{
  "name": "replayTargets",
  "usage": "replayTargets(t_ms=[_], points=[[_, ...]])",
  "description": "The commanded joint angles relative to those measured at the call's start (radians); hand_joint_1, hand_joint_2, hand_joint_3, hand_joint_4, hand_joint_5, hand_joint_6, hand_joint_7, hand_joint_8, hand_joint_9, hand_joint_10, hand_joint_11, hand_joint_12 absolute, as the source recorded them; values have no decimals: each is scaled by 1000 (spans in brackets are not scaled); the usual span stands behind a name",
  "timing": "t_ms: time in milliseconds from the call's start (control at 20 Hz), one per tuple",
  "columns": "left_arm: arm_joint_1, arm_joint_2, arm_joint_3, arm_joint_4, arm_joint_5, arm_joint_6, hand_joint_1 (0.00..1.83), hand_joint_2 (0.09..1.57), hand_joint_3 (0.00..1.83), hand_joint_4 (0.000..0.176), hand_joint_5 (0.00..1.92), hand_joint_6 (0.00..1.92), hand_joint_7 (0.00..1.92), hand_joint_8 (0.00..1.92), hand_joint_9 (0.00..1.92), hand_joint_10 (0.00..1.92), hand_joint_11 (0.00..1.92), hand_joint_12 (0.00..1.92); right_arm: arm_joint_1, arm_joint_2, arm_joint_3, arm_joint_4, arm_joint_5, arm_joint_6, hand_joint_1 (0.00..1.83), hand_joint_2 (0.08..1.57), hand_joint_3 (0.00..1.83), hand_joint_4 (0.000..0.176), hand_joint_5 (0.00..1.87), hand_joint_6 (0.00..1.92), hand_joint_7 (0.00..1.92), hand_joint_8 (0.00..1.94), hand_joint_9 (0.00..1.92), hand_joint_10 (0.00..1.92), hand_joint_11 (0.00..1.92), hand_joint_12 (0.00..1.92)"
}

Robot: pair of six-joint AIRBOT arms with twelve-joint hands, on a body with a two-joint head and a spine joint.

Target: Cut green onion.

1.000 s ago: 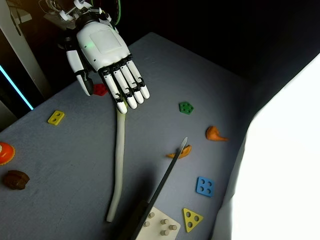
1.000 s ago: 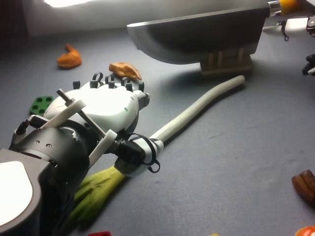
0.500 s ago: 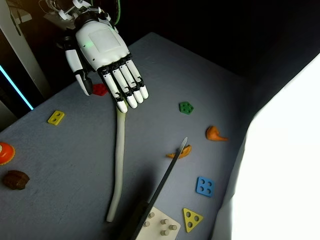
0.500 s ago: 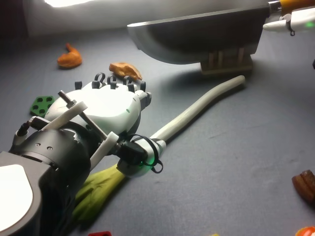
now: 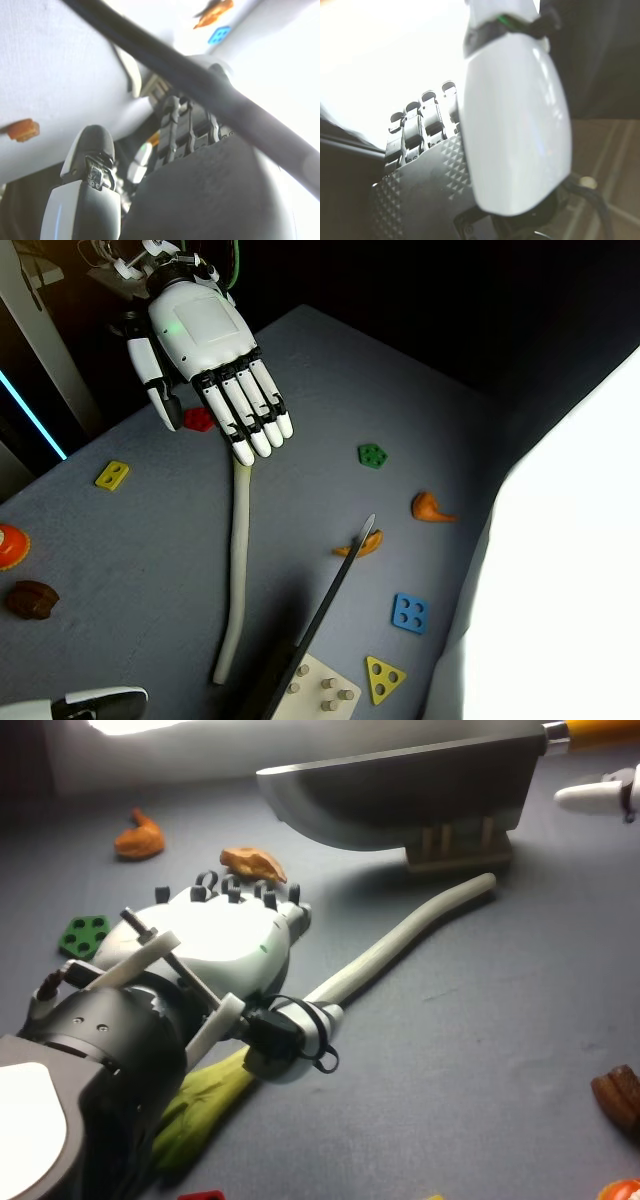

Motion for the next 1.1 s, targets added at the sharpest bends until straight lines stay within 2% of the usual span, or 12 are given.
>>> replayTargets(t_ms=[0,50,150,250,300,400,500,550,600,650,850,1050], points=[[-11,-2,-2,89,25,2,310,1352,0,9,256,20,256,12,242,31,0,589,9,23,-25,51,112,-33,151,1133,0,0,306,39,314,52,242,70,0,830],[-13,-2,-3,89,24,2,240,1362,1,8,287,14,325,11,324,33,0,798,9,48,-89,87,85,-89,156,1152,0,0,479,107,516,111,381,134,0,1159],[-23,-1,-5,89,23,2,208,1367,1,0,380,22,440,18,420,31,0,1050,10,81,-180,180,40,-195,171,1179,0,0,690,223,728,127,514,362,0,1454],[-46,0,-8,77,18,2,303,1360,0,0,646,49,684,26,640,69,82,1272,4,102,-251,231,35,-285,206,1196,0,0,860,551,947,456,648,1005,251,1681],[-54,-1,-10,68,18,2,401,1372,1,0,934,98,1010,118,864,424,296,1455,2,108,-275,247,41,-311,92,1222,7,0,982,1065,1103,954,849,1337,524,1837],[-80,-2,-17,43,23,2,524,1347,0,0,1096,280,1051,747,840,1145,484,1649,-2,115,-320,250,44,-349,3,1242,6,0,1094,1523,1223,1498,1060,1835,791,1918],[-103,-2,-31,28,52,2,332,1413,9,0,1078,981,1178,1339,1028,1618,730,1831,-8,116,-347,250,46,-394,0,1247,5,0,1181,1622,1412,1645,1379,1909,1262,1921],[-111,-2,-36,26,60,2,260,1442,8,0,1101,1146,1268,1419,1151,1698,830,1878,-11,116,-351,250,50,-401,0,1259,3,44,1240,1656,1459,1699,1458,1919,1398,1921],[-119,-2,-43,25,63,2,197,1462,7,0,1119,1274,1304,1492,1211,1743,899,1912,-15,115,-353,250,53,-403,0,1265,3,150,1269,1687,1491,1750,1510,1921,1477,1921],[-121,-2,-51,24,66,2,201,1469,4,0,1110,1403,1319,1541,1253,1764,964,1919,-16,115,-353,250,53,-406,23,1267,3,171,1278,1702,1515,1775,1527,1921,1501,1921],[-115,-3,-79,16,80,2,89,1522,9,0,1050,1731,1295,1633,1272,1821,1109,1921,-12,111,-353,250,55,-409,42,1331,16,176,1280,1903,1420,1913,1476,1921,1466,1921],[-119,-1,-86,19,72,2,176,1516,0,0,1092,1726,1328,1672,1334,1820,1176,1921,3,114,-356,245,31,-408,132,1334,8,176,1382,1921,1476,1941,1527,1921,1569,1921]])
